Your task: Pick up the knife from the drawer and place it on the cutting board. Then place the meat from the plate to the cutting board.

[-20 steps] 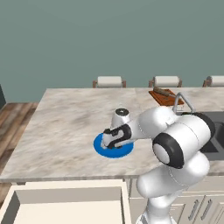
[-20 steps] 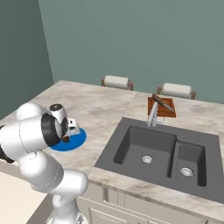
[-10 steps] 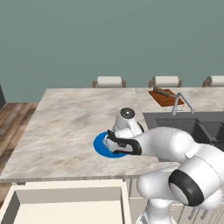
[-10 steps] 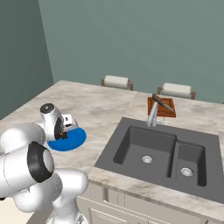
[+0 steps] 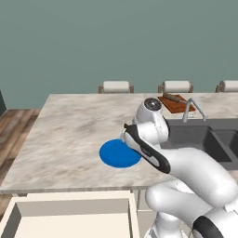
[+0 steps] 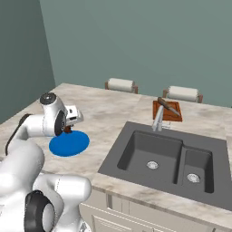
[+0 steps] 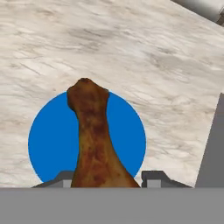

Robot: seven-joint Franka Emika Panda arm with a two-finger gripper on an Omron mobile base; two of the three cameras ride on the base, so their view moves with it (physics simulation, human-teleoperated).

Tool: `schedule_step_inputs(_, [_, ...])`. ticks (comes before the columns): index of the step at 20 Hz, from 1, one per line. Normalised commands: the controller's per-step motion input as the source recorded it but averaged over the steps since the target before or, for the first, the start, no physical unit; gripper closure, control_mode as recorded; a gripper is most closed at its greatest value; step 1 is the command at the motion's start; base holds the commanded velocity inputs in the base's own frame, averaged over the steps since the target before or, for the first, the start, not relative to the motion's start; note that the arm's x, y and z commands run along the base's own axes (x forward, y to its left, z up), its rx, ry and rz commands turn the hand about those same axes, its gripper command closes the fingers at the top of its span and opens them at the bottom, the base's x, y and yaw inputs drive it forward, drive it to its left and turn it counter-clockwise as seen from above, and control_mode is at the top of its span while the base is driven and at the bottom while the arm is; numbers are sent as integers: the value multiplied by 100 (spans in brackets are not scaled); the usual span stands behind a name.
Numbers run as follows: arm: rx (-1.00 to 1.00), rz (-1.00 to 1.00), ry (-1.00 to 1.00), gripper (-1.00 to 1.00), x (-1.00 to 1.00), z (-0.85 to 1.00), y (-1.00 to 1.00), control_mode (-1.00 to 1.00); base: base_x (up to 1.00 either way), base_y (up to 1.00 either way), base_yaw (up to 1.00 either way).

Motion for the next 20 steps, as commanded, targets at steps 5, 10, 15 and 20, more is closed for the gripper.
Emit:
schedule_step_inputs(5, [0,0,-12,100,-97,78,-23,-100,0,0,0])
schedule_step_inputs(10, [0,0,-19,100,-95,65,-23,-100,0,0,0])
schedule_step_inputs(15, [0,0,-18,100,-72,67,-33,-100,0,0,0])
schedule_step_inputs(20, [0,0,-11,100,-61,84,-21,-100,0,0,0])
